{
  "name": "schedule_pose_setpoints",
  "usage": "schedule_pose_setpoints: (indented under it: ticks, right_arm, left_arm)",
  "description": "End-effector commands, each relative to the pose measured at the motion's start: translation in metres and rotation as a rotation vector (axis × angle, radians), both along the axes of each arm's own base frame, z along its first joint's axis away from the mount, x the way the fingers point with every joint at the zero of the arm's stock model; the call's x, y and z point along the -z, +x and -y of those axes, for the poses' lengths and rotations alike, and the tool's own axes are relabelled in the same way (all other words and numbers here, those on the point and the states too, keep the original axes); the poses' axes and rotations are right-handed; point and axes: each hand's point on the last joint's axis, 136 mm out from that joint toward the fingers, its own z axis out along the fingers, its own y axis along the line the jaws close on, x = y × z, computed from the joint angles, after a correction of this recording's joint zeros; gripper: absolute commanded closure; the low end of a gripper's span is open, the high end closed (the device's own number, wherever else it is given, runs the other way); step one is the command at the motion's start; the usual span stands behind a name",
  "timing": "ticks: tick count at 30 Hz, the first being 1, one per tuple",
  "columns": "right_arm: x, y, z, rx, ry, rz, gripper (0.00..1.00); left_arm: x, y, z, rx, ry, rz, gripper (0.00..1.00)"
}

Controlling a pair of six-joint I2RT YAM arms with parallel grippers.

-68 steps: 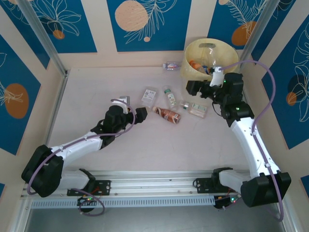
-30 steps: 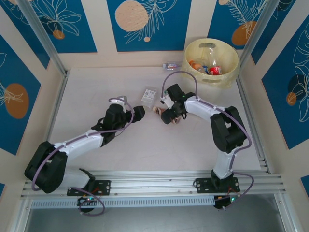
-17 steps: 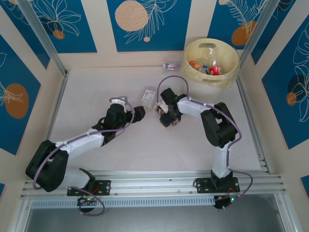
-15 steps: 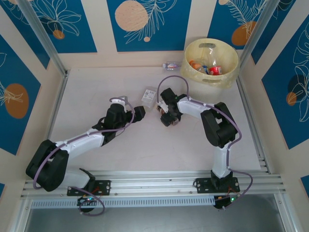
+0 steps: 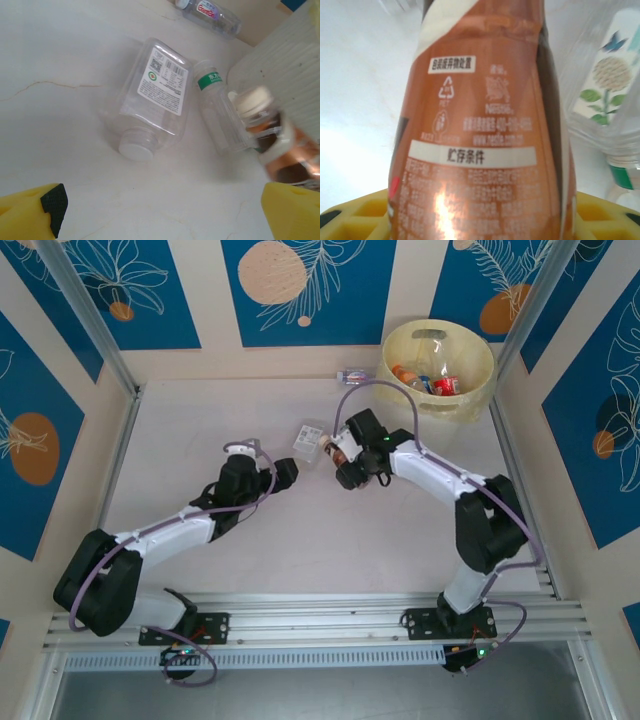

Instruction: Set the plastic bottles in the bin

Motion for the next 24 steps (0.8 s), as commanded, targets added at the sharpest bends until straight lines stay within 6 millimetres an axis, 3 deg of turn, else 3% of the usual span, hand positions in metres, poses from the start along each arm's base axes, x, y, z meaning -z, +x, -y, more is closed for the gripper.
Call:
schedule_pose_setpoints:
  ticks: [1, 7, 13, 17, 24]
  right_arm:
    - [-0.055, -0.002, -0.007, 0.005, 0.182, 0.056, 0.51]
    - [-0.154, -0.004, 0.003, 0.006, 0.494, 0.199, 0.52]
    - [-0.221, 0.003, 0.024, 0.053, 0.634, 0.339, 0.54]
    - [-0.255, 0.022, 0.054, 0.182, 0.690, 0.457, 0.53]
    - [-0.270, 0.079, 0.135, 0.527, 0.609, 0.540, 0.52]
  left_arm:
    - [0.002, 0.002, -0.015, -0.065, -0.015, -0.002, 0.00]
    - [0.004, 0.001, -0.028, -0.113, -0.023, -0.006, 0.00]
    - [0.009, 0.000, -0.029, -0.116, -0.040, -0.023, 0.00]
    - [0.009, 0.001, -0.029, -0.113, -0.045, -0.025, 0.00]
    - [0.010, -0.001, -0.030, -0.112, -0.045, -0.030, 0.00]
